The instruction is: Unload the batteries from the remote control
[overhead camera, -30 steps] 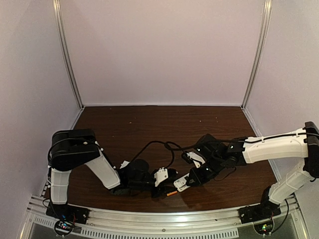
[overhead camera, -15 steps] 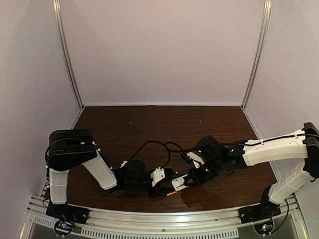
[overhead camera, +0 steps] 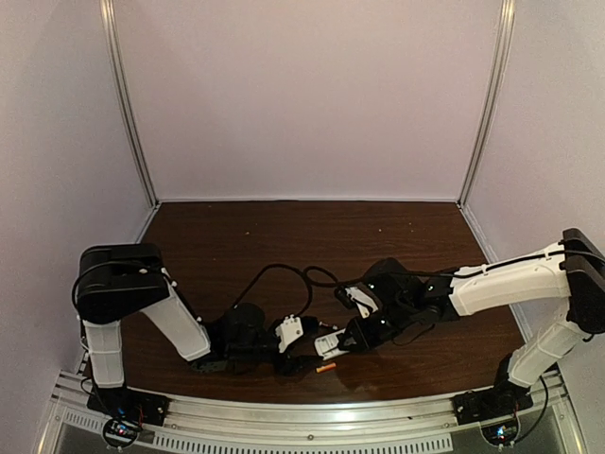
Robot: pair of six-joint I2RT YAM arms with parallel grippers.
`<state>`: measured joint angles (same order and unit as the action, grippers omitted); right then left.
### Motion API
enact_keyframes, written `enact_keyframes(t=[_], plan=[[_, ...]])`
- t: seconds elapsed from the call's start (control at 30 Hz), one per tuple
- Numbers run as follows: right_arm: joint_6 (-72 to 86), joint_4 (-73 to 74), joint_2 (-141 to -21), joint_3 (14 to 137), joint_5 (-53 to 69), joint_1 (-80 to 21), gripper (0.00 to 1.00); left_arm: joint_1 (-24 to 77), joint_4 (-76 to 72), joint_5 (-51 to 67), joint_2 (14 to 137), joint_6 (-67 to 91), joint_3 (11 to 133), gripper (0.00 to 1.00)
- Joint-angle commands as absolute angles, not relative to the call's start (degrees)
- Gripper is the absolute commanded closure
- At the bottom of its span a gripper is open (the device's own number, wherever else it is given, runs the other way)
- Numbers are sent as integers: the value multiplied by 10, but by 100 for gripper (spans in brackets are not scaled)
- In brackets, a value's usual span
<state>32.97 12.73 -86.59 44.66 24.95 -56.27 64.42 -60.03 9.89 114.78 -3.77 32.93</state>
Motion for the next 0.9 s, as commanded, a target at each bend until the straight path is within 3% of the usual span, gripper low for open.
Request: enact_keyframes(t=[0.0,0.4,0.87], plan=[[334,105,-891,460,251,-562,100,632,-634,80,1107,-46,302,29],[355,53,-928,497,267,-563,100,620,-635,49,1021,-57,243,17],[351,86,-954,602,198,-563,100,618,-623,21,955,-54,212,12]])
